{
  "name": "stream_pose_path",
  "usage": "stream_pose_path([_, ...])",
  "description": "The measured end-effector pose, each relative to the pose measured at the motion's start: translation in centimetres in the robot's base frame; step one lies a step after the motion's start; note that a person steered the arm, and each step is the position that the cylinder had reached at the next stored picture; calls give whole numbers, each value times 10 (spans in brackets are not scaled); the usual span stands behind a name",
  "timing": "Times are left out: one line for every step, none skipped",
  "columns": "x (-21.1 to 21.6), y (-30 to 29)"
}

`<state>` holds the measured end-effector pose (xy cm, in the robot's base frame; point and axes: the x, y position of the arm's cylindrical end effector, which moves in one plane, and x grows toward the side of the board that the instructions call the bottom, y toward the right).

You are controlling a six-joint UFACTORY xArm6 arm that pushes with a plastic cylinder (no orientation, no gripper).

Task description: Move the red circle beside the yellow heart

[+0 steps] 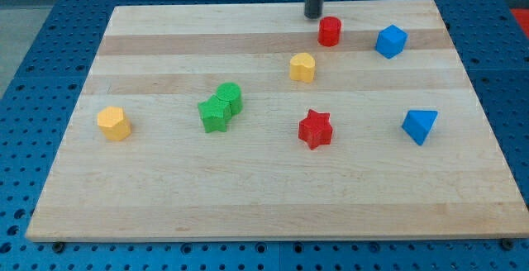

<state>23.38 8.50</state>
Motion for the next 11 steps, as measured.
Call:
stream_pose_path([8,9])
stream_pose_path([14,9])
stream_pose_path([47,0])
stream_pose_path([47,0])
stream_pose_path([47,0])
stream_pose_path([47,0])
stream_pose_path([57,8])
stream_pose_path([61,8])
stream_pose_path([82,-6])
stream_pose_path([86,-43])
stream_pose_path([82,-53])
